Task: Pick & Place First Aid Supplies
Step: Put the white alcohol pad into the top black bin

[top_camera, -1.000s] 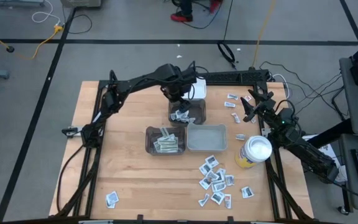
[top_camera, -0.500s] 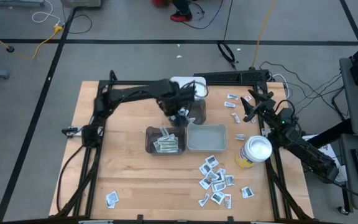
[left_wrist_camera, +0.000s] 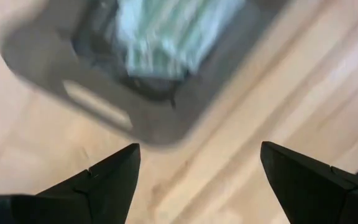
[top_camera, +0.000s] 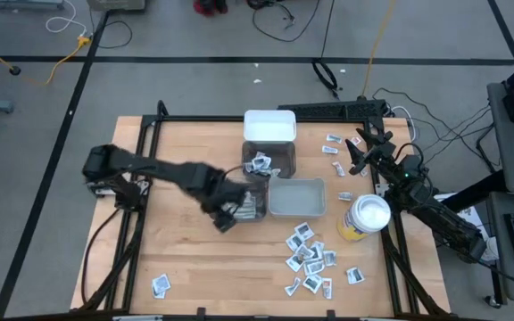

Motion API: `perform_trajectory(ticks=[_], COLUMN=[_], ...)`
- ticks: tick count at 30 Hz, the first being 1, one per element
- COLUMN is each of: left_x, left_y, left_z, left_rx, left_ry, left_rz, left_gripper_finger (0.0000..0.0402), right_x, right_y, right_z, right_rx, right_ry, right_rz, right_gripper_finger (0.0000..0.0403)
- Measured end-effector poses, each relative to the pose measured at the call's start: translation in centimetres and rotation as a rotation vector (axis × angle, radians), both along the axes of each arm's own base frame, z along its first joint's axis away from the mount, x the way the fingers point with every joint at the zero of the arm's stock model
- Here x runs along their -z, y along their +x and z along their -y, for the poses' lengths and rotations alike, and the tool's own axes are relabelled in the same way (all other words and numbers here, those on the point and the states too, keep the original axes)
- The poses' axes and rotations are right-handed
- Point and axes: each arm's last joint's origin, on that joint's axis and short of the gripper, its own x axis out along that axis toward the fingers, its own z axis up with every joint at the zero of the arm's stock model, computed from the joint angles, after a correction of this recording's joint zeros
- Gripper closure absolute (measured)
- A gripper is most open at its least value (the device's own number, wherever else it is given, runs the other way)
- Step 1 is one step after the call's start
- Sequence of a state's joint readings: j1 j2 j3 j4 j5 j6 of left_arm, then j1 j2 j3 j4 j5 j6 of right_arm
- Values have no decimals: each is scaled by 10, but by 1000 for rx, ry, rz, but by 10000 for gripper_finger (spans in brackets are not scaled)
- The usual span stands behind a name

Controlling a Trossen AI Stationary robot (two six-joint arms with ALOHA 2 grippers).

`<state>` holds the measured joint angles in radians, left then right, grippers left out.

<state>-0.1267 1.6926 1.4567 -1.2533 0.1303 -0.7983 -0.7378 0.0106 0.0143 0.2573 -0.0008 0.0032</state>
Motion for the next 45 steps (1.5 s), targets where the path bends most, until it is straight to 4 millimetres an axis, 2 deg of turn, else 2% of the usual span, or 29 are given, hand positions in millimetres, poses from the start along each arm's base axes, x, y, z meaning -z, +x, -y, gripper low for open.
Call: perform_trajectory(ticks=[12, 20, 30, 36, 45], left_x=[18, 22, 22, 22, 28], left_y=[-69, -100, -133, -151, -154], left_z=[83, 125, 159, 173, 181], left_rx=[-79, -97, -169, -197, -214], left_ry=[0, 27, 42, 29, 36], left_rz=[-110, -148, -174, -219, -247], left_gripper_finger=[62, 62, 62, 62, 62], right_x=[0, 0, 0, 0, 0], right_y=[0, 0, 0, 0, 0], right_z=[0, 0, 0, 0, 0], right_rx=[0, 0, 0, 0, 0], right_ry=[0, 0, 0, 0, 0], right_rz=[0, 0, 0, -1, 0], right_gripper_finger=[140, 140, 140, 140, 140])
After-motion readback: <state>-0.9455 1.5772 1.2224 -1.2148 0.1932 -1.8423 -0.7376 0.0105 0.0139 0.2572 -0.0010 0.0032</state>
